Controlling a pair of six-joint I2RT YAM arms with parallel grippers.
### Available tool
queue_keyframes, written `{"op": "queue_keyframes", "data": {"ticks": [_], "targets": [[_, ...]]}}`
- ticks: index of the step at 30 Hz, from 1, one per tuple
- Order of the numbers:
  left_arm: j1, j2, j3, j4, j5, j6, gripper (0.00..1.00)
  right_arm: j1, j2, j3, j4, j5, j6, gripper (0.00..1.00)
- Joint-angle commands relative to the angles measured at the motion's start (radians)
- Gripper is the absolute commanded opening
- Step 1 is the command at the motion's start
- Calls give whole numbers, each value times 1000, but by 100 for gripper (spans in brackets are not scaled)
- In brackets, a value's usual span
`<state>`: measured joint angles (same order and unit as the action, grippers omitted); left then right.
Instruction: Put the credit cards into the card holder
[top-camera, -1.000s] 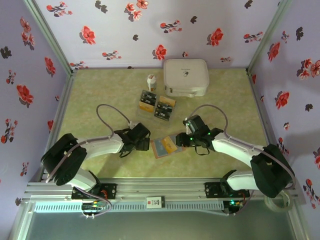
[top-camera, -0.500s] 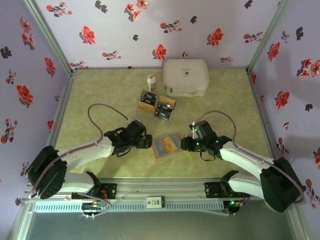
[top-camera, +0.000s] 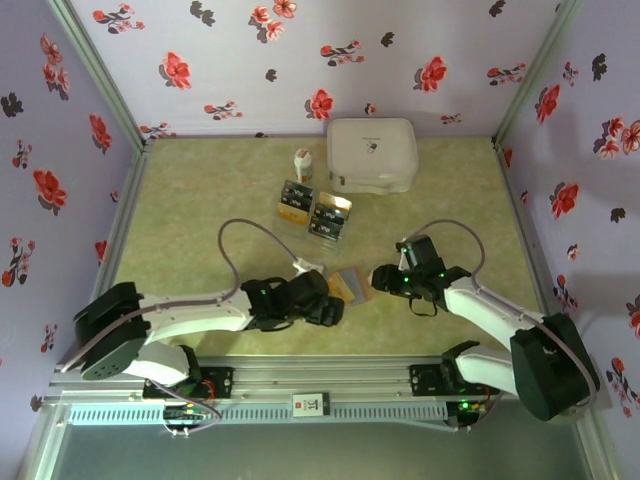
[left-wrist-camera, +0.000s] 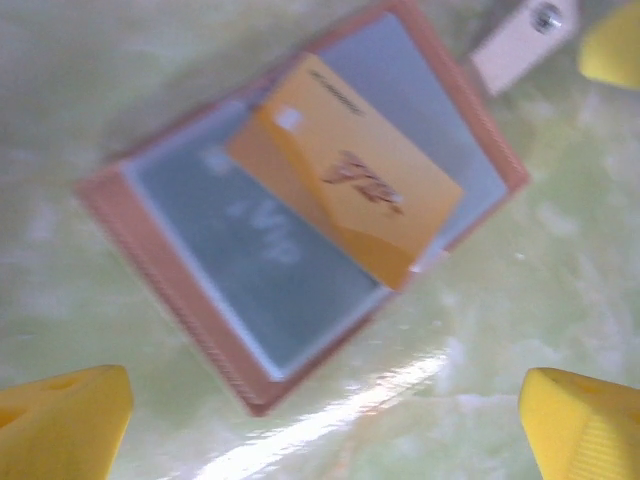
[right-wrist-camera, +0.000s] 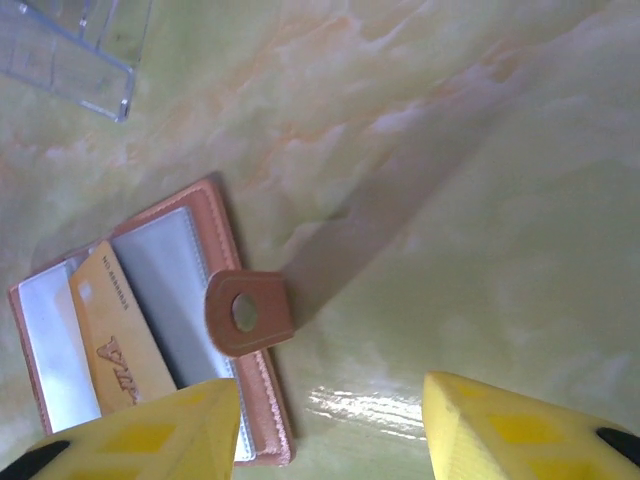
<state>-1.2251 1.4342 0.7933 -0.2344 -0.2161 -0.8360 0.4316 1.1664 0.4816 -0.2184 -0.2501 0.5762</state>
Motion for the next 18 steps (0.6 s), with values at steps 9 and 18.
{"op": "queue_keyframes", "data": {"ticks": [9, 18], "targets": [[-101, 218, 129, 112, 31, -61, 100, -76, -20, -6, -28, -19, -24, 53], [-99, 291, 116, 177, 74, -86, 100, -102, -9, 9, -30, -20, -29, 55]]}}
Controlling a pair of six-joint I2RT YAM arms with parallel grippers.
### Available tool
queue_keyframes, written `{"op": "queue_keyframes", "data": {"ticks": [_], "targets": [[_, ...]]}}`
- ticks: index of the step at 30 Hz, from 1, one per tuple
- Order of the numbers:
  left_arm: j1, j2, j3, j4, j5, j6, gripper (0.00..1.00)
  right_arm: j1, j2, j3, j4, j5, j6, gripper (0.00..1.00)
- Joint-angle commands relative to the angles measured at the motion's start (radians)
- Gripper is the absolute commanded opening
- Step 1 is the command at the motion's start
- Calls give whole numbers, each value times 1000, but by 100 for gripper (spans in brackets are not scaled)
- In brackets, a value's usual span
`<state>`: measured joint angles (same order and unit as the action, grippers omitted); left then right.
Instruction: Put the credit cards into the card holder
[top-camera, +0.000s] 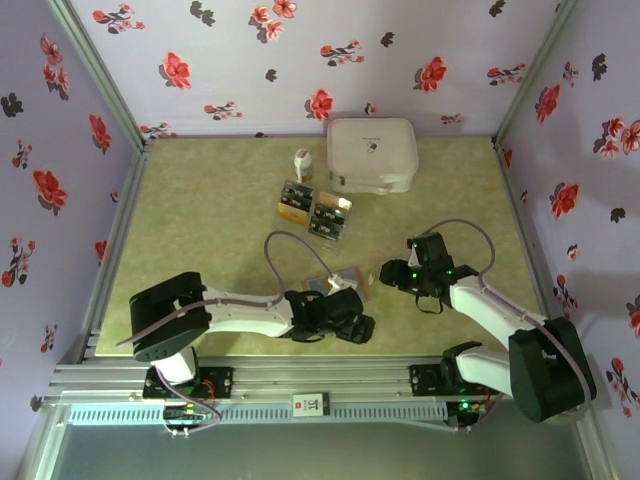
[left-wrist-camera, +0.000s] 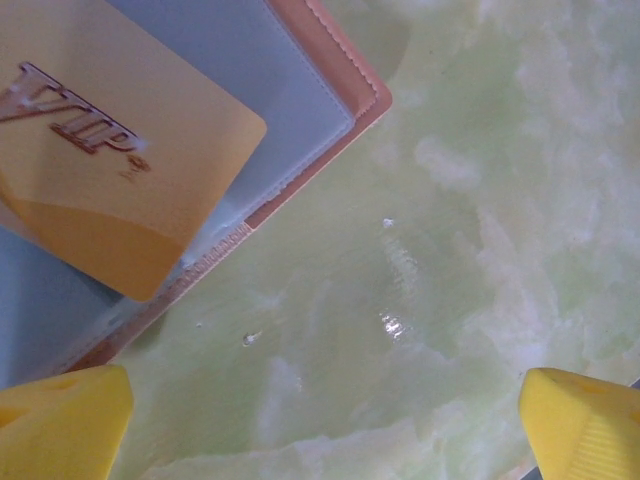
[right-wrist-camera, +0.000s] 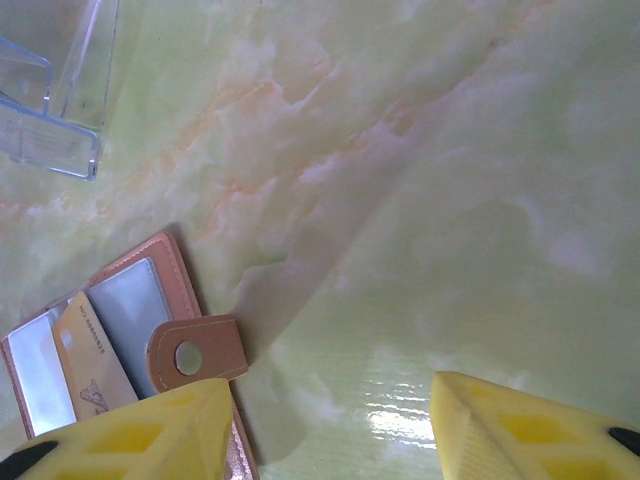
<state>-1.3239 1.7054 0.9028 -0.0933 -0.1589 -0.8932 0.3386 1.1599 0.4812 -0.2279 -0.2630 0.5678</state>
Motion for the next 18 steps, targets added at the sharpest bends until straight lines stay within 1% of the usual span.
{"op": "queue_keyframes", "data": {"ticks": [1, 9, 18], "targets": [[3, 22, 0, 42, 21, -33, 100, -9, 1, 11, -20, -8, -20, 55], [52, -18, -72, 55, 22, -55, 100, -10, 12, 19, -10, -21, -20, 55], [98, -87, -113, 24, 21, -23, 100, -10, 10, 17, 2, -58, -6, 55]]}}
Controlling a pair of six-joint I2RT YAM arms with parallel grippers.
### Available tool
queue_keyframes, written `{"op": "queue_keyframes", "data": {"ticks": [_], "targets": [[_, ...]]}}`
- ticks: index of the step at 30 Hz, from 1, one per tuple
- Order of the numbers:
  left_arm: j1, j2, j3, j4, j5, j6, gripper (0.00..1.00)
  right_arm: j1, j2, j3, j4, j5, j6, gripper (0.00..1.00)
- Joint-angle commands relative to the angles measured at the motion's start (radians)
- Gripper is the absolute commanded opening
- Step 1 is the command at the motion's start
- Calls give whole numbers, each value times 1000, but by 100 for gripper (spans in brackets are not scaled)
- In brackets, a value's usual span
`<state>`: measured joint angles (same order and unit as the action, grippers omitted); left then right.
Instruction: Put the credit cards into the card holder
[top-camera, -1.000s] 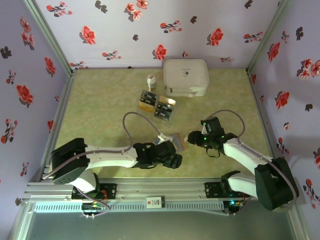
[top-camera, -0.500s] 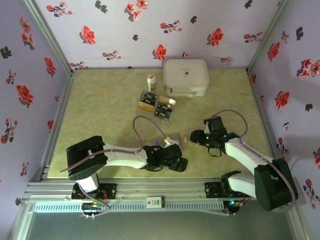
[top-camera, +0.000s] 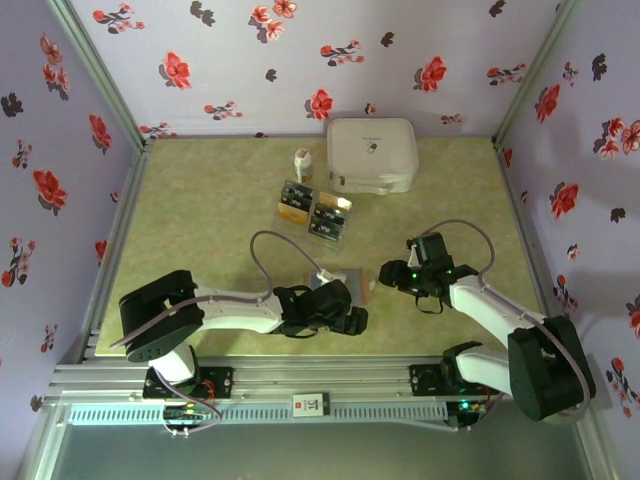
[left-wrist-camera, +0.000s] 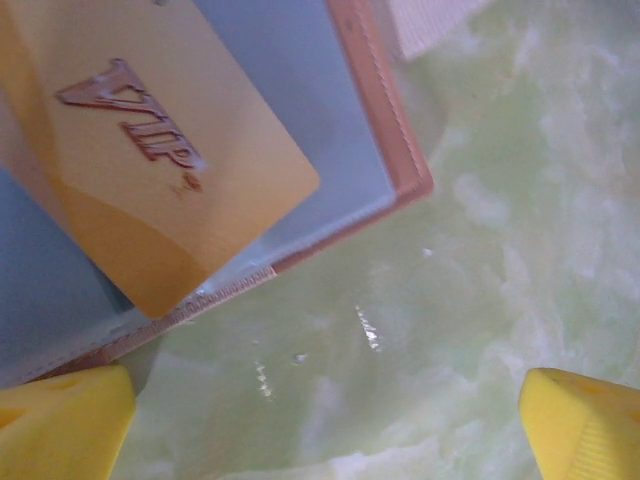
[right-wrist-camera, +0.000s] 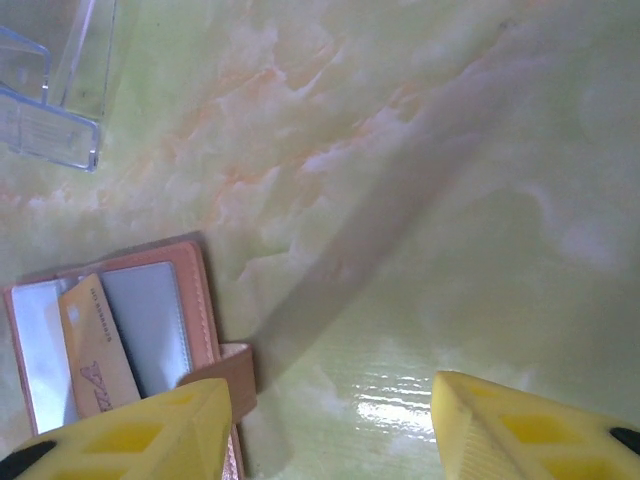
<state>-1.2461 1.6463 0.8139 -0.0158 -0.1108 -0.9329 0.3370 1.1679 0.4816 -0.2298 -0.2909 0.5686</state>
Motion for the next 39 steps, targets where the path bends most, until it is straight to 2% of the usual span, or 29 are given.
{"op": "queue_keyframes", "data": {"ticks": [1, 10, 17, 23, 29, 39], "targets": [[20, -35, -20, -61, -24, 32, 100, -9, 0, 15, 8, -39, -2, 55], [58, -207, 7, -141, 0, 120, 100, 13, -105, 18, 56, -140, 87, 53], [231, -297, -18, -249, -35, 139, 100, 119, -76, 52, 102, -120, 135, 51], [355, -290, -32, -300, -54, 241, 100, 208, 34, 60, 207, -109, 174, 47], [379, -233, -27, -314, -85, 317, 100, 253, 133, 70, 269, -84, 189, 42], [378, -167, -54, -256, -87, 344, 100, 276, 242, 102, 297, -52, 189, 38]]}}
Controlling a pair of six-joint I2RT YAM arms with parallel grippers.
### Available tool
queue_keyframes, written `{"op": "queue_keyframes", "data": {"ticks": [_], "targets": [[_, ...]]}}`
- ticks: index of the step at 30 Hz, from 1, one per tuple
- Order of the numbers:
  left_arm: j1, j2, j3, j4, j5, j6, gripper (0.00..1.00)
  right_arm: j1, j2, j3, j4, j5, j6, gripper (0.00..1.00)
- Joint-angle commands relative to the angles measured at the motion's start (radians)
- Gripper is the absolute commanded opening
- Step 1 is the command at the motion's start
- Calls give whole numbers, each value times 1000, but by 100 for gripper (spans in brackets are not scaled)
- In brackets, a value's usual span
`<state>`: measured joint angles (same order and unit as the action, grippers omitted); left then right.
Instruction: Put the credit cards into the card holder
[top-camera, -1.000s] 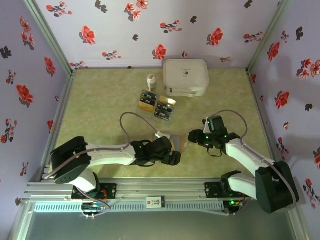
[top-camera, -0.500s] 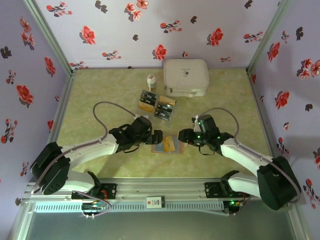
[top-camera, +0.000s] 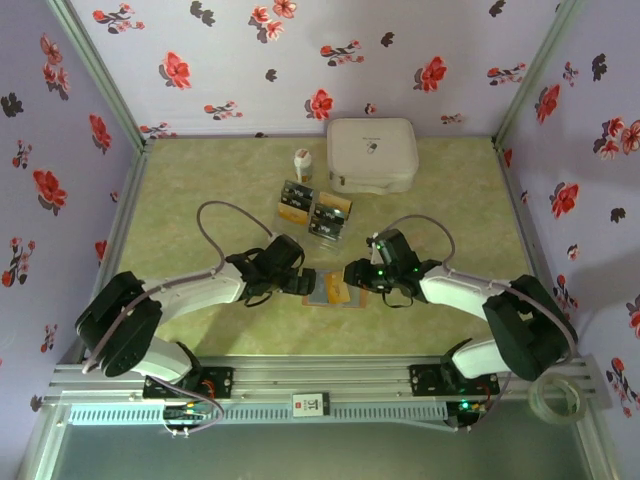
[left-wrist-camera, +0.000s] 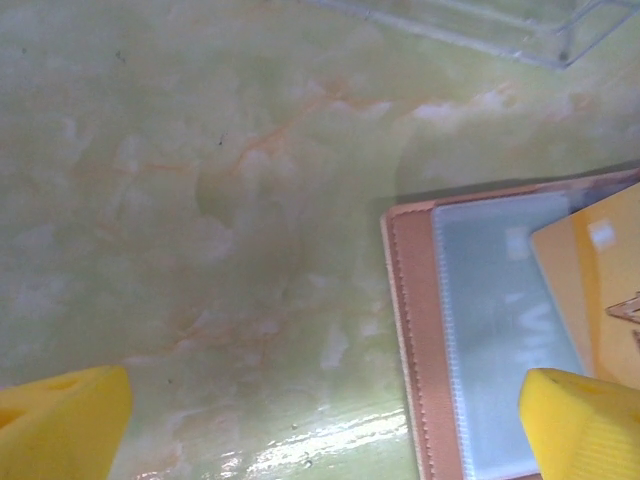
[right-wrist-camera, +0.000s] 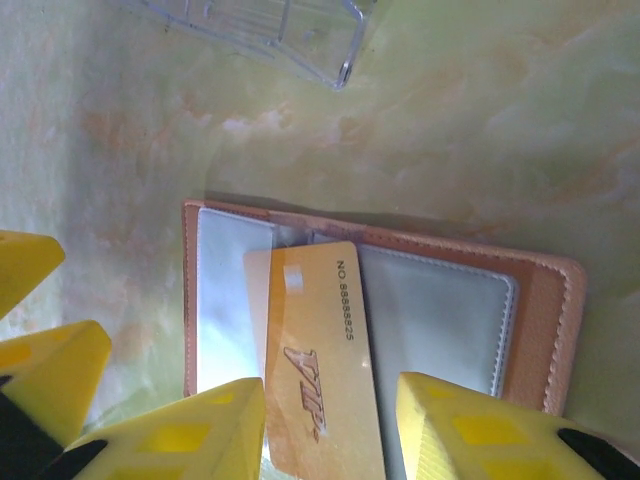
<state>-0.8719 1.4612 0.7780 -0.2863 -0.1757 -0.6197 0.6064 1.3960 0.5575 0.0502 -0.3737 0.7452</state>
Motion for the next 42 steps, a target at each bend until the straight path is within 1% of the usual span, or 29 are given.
{"op": "queue_keyframes", "data": {"ticks": [1, 24, 34, 42], "targets": [[3, 23, -24, 22, -21, 31, 100, 6, 19, 27, 18, 32, 13, 38], [1, 65, -102, 101, -18, 2, 100, 35, 118, 54, 59, -3, 20, 33], [-2, 78, -115, 119, -16, -7, 100, 46, 124, 59, 65, -12, 21, 26], [-4, 79, -115, 123, -14, -12, 100, 46, 114, 45, 79, -18, 33, 22]]}}
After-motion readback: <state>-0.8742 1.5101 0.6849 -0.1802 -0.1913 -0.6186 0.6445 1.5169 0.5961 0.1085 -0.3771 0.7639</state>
